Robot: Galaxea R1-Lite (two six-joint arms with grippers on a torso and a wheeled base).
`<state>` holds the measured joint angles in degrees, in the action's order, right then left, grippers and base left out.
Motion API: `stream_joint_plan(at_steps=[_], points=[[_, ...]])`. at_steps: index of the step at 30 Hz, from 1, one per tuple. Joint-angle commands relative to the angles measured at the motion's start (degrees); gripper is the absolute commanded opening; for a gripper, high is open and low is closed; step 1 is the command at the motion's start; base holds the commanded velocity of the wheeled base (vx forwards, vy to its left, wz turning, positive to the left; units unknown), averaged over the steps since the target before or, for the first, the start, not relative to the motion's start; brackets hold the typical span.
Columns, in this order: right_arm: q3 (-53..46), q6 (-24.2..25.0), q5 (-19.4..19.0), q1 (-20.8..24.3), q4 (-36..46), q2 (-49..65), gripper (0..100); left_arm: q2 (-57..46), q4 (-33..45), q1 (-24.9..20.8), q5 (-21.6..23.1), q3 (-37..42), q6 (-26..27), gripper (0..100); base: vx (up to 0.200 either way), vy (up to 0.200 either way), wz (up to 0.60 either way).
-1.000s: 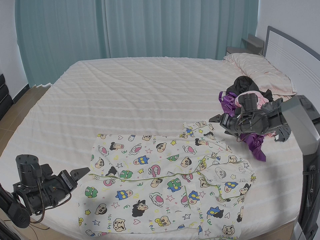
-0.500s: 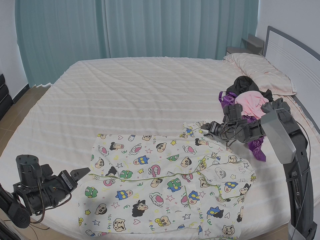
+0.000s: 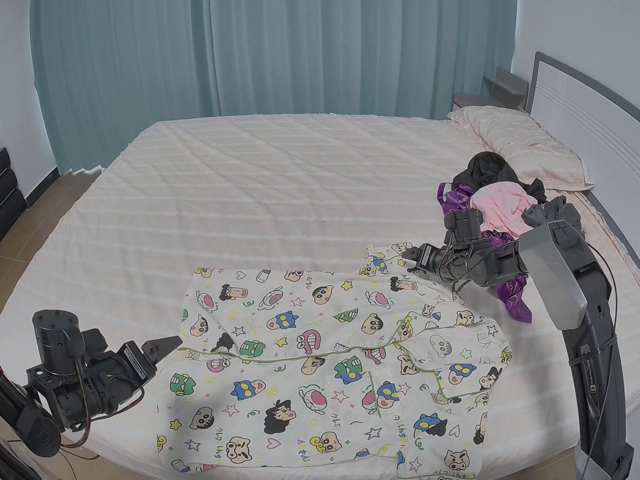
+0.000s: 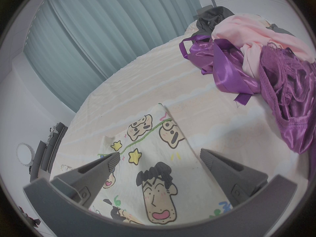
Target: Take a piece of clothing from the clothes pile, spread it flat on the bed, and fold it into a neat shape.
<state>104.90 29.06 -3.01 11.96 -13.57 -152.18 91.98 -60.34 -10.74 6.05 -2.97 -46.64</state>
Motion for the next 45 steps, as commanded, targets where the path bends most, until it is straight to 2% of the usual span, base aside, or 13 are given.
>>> stream_joint_plan(at_steps=[1,9,10,17,27,42,45], points=[[-0.1,-0.1,0.0,-0.2,0.0,0.8,100,0.0,0.0,-0.1,0.0,0.0,0.0,100,0.000,0.000,0.00],[-0.2,-0.3,0.0,1.5,0.6,-0.8,100,0.0,0.0,-0.1,0.0,0.0,0.0,100,0.000,0.000,0.00],[-0.1,-0.3,-0.1,1.6,0.6,-0.9,0,0.0,0.0,-0.1,0.0,0.0,0.0,100,0.000,0.000,0.00],[0.7,-0.1,0.1,1.1,0.6,-1.4,0,0.1,0.0,-0.1,0.0,0.0,-0.1,100,0.000,0.000,0.00],[4.1,0.6,0.7,-1.9,0.0,-0.4,0,0.1,0.0,-0.1,0.0,0.0,-0.1,100,0.000,0.000,0.00],[7.6,3.2,2.7,-3.0,0.0,-1.5,0,0.0,0.0,-0.1,0.0,0.0,-0.1,100,0.000,0.000,0.00],[9.7,3.5,4.4,-3.4,-0.1,-3.0,0,0.0,0.0,-0.1,0.0,0.0,-0.1,100,0.000,0.000,0.00]])
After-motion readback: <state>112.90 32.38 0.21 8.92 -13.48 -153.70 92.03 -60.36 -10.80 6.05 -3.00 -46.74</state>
